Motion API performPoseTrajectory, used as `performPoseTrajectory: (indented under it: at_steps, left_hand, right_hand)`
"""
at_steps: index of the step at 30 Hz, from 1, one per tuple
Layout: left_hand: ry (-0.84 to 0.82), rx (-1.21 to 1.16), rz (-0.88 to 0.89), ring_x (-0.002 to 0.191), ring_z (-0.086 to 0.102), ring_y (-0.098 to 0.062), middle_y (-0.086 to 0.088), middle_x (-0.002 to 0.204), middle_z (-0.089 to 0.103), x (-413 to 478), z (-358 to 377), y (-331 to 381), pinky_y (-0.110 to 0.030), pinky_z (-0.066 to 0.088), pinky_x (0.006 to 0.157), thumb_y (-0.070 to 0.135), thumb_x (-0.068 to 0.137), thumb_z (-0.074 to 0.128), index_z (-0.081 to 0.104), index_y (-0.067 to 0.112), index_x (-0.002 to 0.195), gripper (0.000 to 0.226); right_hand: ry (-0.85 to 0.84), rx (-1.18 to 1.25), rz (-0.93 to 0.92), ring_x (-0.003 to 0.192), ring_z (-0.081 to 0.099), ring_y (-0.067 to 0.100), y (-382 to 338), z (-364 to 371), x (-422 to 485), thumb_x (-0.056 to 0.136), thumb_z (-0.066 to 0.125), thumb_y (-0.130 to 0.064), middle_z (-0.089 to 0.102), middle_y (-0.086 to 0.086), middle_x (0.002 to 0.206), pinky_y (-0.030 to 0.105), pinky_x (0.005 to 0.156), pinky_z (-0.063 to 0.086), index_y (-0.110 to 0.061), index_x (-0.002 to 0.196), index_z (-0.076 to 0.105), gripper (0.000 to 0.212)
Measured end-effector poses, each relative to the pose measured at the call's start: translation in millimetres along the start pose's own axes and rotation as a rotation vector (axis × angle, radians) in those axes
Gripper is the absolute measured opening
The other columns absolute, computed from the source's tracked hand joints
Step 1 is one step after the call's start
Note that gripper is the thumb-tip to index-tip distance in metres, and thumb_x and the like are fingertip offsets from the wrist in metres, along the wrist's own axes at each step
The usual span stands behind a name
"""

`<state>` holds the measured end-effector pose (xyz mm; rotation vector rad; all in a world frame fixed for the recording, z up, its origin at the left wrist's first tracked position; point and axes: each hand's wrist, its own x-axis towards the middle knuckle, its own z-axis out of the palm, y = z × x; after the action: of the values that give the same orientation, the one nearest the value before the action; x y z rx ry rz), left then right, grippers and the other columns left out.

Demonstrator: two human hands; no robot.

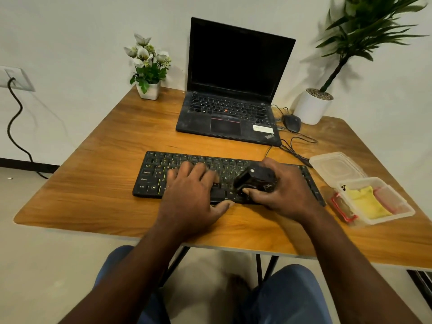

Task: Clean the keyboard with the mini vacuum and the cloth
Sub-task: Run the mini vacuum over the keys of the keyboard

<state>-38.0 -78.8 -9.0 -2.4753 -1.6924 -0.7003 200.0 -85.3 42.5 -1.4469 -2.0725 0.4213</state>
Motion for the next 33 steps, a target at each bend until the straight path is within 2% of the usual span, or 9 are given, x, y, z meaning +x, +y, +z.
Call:
performPoseTrajectory:
  at_steps: [4, 7, 11, 13, 16, 19, 24, 26, 33]
  left_hand:
    - [0.003, -0.006, -0.001, 0.108, 0.045, -0.019, 0.004, 0.114, 0.056, -3.7, -1.9, -1.3, -0.044, 0.038, 0.092, 0.084, 0.079, 0.043, 0.063, 0.029, 0.117, 0.07]
    - [-0.006, -0.004, 0.005, 0.108, 0.045, -0.02, 0.004, 0.114, 0.056, -3.8, -2.2, -1.2, -0.043, 0.037, 0.091, 0.084, 0.079, 0.044, 0.062, 0.028, 0.116, 0.069]
    - [-0.023, -0.025, 0.014, 0.11, 0.044, -0.019, 0.005, 0.116, 0.056, -7.3, -5.2, -1.4, -0.044, 0.038, 0.093, 0.083, 0.079, 0.045, 0.06, 0.029, 0.118, 0.068]
    - [-0.035, -0.022, 0.014, 0.111, 0.045, -0.019, 0.005, 0.117, 0.056, -9.3, -7.5, -1.2, -0.044, 0.039, 0.093, 0.084, 0.079, 0.044, 0.061, 0.03, 0.12, 0.07]
    - [-0.056, -0.011, 0.011, 0.113, 0.044, -0.019, 0.005, 0.12, 0.055, -13.0, -10.1, -0.8, -0.044, 0.039, 0.095, 0.085, 0.078, 0.042, 0.06, 0.03, 0.123, 0.073]
    - [-0.06, -0.014, 0.01, 0.114, 0.043, -0.018, 0.005, 0.121, 0.055, -16.6, -11.9, -1.4, -0.044, 0.039, 0.096, 0.085, 0.078, 0.043, 0.059, 0.031, 0.124, 0.073]
    - [-0.075, -0.016, 0.014, 0.115, 0.042, -0.018, 0.005, 0.123, 0.055, -16.5, -12.5, -1.8, -0.044, 0.038, 0.097, 0.086, 0.078, 0.042, 0.059, 0.031, 0.126, 0.075]
    - [-0.074, -0.02, 0.013, 0.115, 0.043, -0.018, 0.005, 0.123, 0.056, -16.4, -12.2, -1.9, -0.044, 0.038, 0.096, 0.086, 0.078, 0.041, 0.059, 0.03, 0.126, 0.076]
    - [-0.064, -0.03, 0.011, 0.113, 0.043, -0.018, 0.005, 0.12, 0.056, -16.8, -11.0, -2.1, -0.044, 0.039, 0.096, 0.086, 0.077, 0.044, 0.059, 0.031, 0.124, 0.073]
  right_hand:
    - [0.059, 0.067, 0.111, 0.09, 0.068, -0.001, 15.7, -21.7, -15.7, 0.078, 0.088, -0.024, 0.072, -0.011, 0.098, 0.019, 0.071, 0.056, -0.026, 0.108, 0.066, 0.038]
    - [0.048, 0.052, 0.075, 0.095, 0.069, 0.005, 5.7, -16.4, -16.9, 0.078, 0.086, -0.034, 0.073, -0.01, 0.103, 0.028, 0.076, 0.058, -0.025, 0.116, 0.068, 0.042]
    - [0.043, 0.094, 0.033, 0.1, 0.065, -0.007, -15.8, -9.8, 1.2, 0.079, 0.085, -0.033, 0.071, -0.017, 0.111, 0.01, 0.078, 0.052, -0.028, 0.127, 0.066, 0.051]
    - [0.042, 0.07, 0.051, 0.101, 0.066, -0.006, -20.4, -5.9, 14.5, 0.08, 0.087, -0.03, 0.072, -0.014, 0.112, 0.012, 0.08, 0.055, -0.023, 0.128, 0.067, 0.053]
    - [-0.066, 0.067, 0.072, 0.1, 0.07, 0.006, -24.5, -2.1, 24.1, 0.078, 0.088, -0.03, 0.074, -0.01, 0.111, 0.029, 0.081, 0.063, -0.024, 0.125, 0.068, 0.051]
    - [-0.248, 0.097, 0.065, 0.093, 0.071, 0.007, -30.4, -9.5, 25.5, 0.079, 0.088, -0.025, 0.074, -0.009, 0.102, 0.028, 0.073, 0.063, -0.026, 0.117, 0.069, 0.043]
    - [-0.109, 0.07, 0.075, 0.095, 0.07, 0.005, -31.9, -3.4, 21.4, 0.079, 0.088, -0.027, 0.074, -0.011, 0.106, 0.032, 0.078, 0.063, -0.026, 0.125, 0.068, 0.05]
    - [-0.172, 0.081, 0.069, 0.091, 0.069, 0.006, -32.4, -2.3, 16.3, 0.078, 0.088, -0.026, 0.073, -0.01, 0.101, 0.034, 0.075, 0.063, -0.026, 0.119, 0.069, 0.044]
    - [-0.078, 0.033, 0.067, 0.094, 0.069, 0.004, -34.5, 1.1, 11.0, 0.078, 0.087, -0.031, 0.074, -0.012, 0.106, 0.026, 0.075, 0.061, -0.025, 0.121, 0.069, 0.047]
